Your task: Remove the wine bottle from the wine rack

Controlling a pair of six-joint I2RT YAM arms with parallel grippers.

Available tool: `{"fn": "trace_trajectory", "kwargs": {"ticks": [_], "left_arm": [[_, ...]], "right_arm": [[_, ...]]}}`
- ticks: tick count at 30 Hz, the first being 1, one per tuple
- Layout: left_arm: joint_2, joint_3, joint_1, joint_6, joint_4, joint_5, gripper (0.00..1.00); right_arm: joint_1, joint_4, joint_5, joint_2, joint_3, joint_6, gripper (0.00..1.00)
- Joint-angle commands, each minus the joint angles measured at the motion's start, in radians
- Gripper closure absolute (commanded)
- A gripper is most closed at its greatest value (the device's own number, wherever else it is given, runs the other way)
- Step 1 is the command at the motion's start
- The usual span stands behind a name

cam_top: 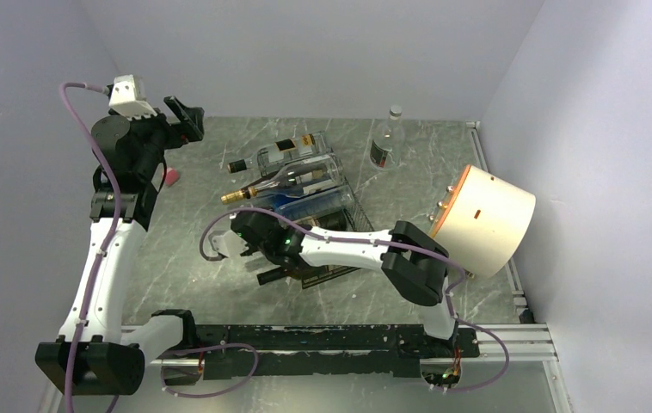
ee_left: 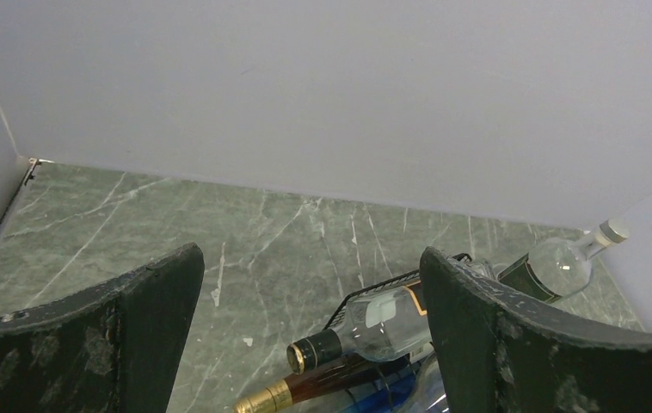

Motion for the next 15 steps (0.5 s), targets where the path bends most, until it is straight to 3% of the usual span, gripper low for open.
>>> {"fn": "trace_trajectory", "kwargs": {"ticks": [1,15], "left_arm": [[-0.006,-0.005,-0.001,0.000,0.045,-0.009,0.01],[0.018,-0.009,-0.001,0.026,0.045,-0.030,0.01]], "right_arm": [[-0.003,-0.035,0.047,0.021,0.039,0.007,0.58],[0.015,-0.180,0.056,-0.071,0.159,0.133,0.94]]}}
